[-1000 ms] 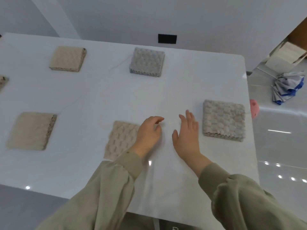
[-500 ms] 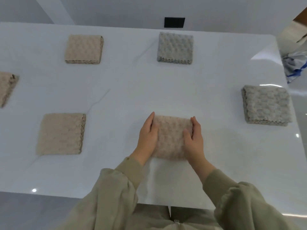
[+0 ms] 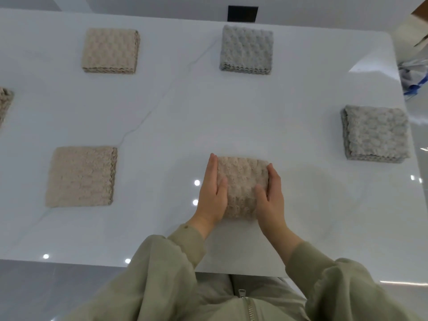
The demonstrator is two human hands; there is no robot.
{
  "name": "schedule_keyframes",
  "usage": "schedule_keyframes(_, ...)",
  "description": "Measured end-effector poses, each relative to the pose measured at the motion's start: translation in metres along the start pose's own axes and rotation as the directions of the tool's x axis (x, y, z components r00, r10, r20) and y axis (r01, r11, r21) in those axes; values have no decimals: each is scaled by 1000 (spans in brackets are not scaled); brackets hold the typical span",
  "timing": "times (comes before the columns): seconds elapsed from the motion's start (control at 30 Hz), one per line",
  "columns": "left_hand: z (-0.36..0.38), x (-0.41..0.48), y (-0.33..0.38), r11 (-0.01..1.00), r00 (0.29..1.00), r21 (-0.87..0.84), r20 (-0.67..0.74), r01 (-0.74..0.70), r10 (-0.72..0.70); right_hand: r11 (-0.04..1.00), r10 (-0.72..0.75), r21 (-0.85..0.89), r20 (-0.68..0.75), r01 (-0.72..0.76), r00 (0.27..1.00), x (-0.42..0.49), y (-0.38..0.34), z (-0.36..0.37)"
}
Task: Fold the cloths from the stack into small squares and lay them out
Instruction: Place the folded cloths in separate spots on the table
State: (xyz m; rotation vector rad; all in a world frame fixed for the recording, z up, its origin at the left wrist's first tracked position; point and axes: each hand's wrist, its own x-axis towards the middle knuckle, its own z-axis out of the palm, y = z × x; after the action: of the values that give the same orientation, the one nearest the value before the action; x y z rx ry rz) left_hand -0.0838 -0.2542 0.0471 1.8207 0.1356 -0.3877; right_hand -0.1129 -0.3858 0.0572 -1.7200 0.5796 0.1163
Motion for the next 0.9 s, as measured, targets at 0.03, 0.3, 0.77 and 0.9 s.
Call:
schedule_keyframes(0.03,3,-1,1,1000,1000,6,6,-9,9,1000,-2,-2,-5,2,1000,-2,1,2)
schedule_keyframes(0.3,-6,3,-6,998,999,59,-23,-29,31,1000,-2,1,-15,2,1000,0,0,-6)
schedule_keyframes(0.77,45,-37,-8,973,667,-230,-720,31,-192,930,-145,-261,385,259,911,75,-20,-67)
schedule_keyframes(0.9,101,-50,-3,914,535,-398,-791,-80,-298,880,-150,-287,588,378,795,106,-38,-57)
